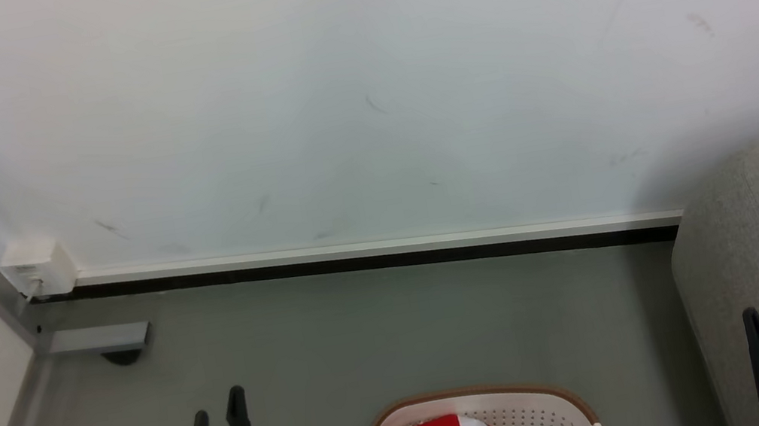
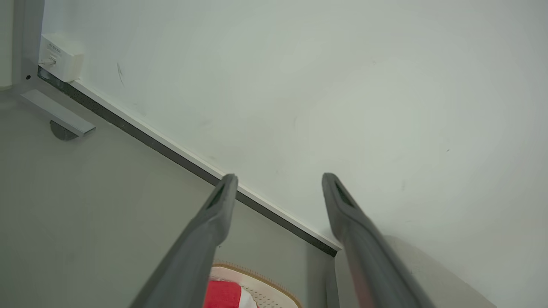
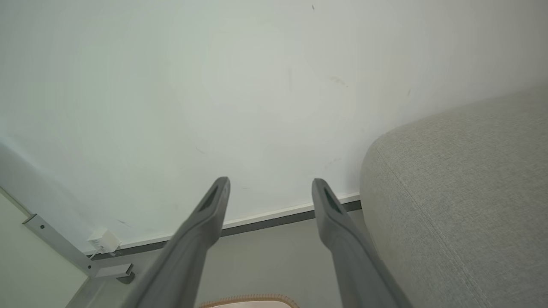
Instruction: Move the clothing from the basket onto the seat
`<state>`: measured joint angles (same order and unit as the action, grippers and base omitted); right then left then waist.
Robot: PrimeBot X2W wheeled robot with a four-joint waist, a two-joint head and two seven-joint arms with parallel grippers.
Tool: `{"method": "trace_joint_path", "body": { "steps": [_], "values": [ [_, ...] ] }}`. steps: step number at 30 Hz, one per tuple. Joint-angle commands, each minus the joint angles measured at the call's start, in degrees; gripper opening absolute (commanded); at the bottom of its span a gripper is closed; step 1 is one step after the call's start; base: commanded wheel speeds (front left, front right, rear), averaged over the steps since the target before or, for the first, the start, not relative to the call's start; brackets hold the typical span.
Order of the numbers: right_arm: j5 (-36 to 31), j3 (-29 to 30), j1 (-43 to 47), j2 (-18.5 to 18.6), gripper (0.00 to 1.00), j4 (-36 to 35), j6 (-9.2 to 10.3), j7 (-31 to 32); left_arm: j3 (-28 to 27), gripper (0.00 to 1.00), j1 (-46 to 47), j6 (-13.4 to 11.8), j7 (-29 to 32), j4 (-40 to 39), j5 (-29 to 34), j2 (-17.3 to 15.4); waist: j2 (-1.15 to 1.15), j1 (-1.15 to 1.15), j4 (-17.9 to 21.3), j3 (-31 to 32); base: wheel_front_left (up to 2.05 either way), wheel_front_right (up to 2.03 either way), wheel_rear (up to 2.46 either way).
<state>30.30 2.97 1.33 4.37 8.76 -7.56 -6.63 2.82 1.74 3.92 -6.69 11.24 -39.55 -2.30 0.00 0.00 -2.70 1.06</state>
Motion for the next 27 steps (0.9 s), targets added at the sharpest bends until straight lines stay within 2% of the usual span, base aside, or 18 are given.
{"method": "trace_joint_path", "body": {
  "steps": [1,27],
  "values": [
    [-2.3,0.0,0.1,0.7,1.00,-0.7,0.07,-0.7,0.2,1.00,-0.1,-0.1,-0.6,-0.8,2.4,-0.5,0.00,0.00,-0.1,0.0,0.00,0.00,0.00],
    [-15.4,1.3,1.8,0.0,1.00,-0.2,0.09,-4.3,0.8,1.00,-1.0,0.1,-4.2,-1.2,18.2,-0.6,0.00,0.00,-0.2,0.2,0.00,0.00,0.00]
  ]
}}
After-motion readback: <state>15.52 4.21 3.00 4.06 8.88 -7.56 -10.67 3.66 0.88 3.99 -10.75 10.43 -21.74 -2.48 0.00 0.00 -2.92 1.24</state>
